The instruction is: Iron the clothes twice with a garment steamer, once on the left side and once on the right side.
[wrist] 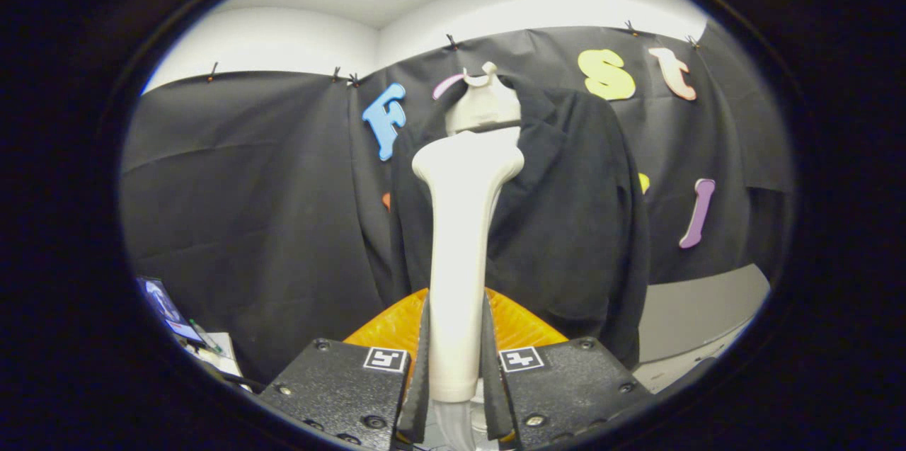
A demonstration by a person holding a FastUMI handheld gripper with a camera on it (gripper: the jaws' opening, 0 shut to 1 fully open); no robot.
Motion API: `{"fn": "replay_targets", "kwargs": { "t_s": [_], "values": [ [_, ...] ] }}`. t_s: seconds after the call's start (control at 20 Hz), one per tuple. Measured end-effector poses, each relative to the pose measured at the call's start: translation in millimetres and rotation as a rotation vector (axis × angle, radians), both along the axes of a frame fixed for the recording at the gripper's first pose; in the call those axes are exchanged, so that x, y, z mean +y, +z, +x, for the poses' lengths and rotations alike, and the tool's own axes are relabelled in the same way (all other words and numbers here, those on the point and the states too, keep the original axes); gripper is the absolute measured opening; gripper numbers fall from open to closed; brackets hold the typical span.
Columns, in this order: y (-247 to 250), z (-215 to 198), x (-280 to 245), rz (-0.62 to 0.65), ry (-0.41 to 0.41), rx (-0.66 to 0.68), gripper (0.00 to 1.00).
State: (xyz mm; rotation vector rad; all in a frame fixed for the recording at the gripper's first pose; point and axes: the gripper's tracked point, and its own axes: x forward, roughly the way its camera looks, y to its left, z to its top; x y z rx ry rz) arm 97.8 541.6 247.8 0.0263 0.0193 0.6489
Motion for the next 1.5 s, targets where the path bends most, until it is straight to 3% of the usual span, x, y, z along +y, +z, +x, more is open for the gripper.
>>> {"fn": "replay_targets", "kwargs": {
  "t_s": [0.35, 0.65, 1.5],
  "values": [
    [49.4, 16.3, 66.0, 0.007, 0.051, -0.069, 0.34],
    [61.2, 26.5, 107.2, -0.023, 0.08, -0.107, 0.34],
    [-11.6, 57.8, 102.0, -0.121, 0.056, 0.008, 0.34]
  ]
}}
